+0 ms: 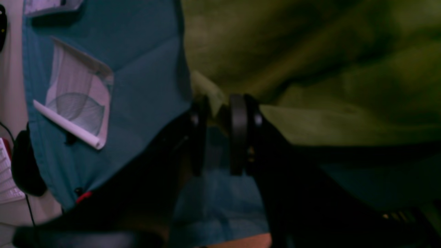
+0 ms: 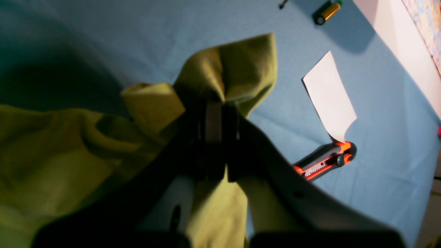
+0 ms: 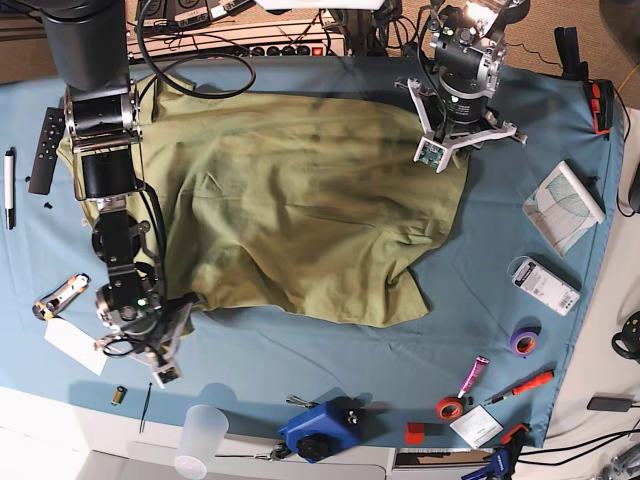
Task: Layout the t-shirt on the table in an organized manner, then fold the t-shirt properly
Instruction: 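Pull the hem corner with the right gripper to straighten the shirt side, then release the collar with the left gripper and grasp the opposite hem corner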
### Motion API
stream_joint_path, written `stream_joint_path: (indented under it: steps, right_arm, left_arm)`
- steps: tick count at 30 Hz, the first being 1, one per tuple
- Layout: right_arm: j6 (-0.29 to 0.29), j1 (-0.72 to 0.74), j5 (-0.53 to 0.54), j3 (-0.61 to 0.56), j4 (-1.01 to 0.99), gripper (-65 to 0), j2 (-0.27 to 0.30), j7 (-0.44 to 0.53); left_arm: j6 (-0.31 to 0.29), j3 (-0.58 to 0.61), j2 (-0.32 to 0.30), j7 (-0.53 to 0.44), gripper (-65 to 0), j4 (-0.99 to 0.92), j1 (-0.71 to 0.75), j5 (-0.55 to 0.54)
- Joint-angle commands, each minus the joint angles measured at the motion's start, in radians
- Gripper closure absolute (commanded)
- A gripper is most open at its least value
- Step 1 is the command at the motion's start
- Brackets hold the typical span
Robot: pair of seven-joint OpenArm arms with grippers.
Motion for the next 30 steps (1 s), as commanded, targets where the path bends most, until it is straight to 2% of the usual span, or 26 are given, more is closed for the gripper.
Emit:
stream_joint_path:
  steps: [1, 8, 11, 15, 19, 22, 28, 30]
  right_arm:
    - [-0.012, 0.038, -0.017, 0.036, 0.012, 0.0, 0.015, 0.033]
    - [-0.01, 0.036, -0.016, 0.302, -0.018, 0.0, 0.015, 0.105]
    - [0.021, 0.036, -0.016, 0.371, -0.082, 0.0, 0.015, 0.111]
    - [0.031, 0.025, -0.012, 0.377, -0.146, 0.0, 0.014, 0.131]
    - [0.031, 0.019, 0.009, 0.375, -0.155, 0.0, 0.012, 0.136]
    - [0.031, 0.019, 0.01, 0.375, -0.155, 0.0, 0.012, 0.135]
    - [0.031, 0.016, 0.01, 0.376, -0.155, 0.0, 0.012, 0.125]
    - [0.031, 0.012, 0.011, 0.375, -0.155, 0.0, 0.012, 0.124]
  left_arm:
    - [0.005, -0.002, -0.003, -0.017, -13.2, 0.018, -0.002, 0.013]
    - [0.004, -0.002, -0.003, -0.006, -13.2, 0.018, -0.002, 0.014]
    - [0.006, -0.002, -0.003, 0.002, -13.2, 0.018, -0.002, 0.04]
    - [0.077, -0.002, -0.003, 0.009, -13.2, 0.018, -0.01, 0.121]
    - [0.105, -0.002, -0.003, 0.019, -13.2, 0.018, -0.047, 0.137]
    - [0.106, -0.002, -0.003, 0.01, -13.2, 0.018, -0.099, 0.152]
    - [0.107, -0.002, -0.003, -0.132, -13.2, 0.018, -0.218, 0.286]
    - [0.117, -0.002, -0.003, -0.178, -13.2, 0.018, -0.265, 0.271]
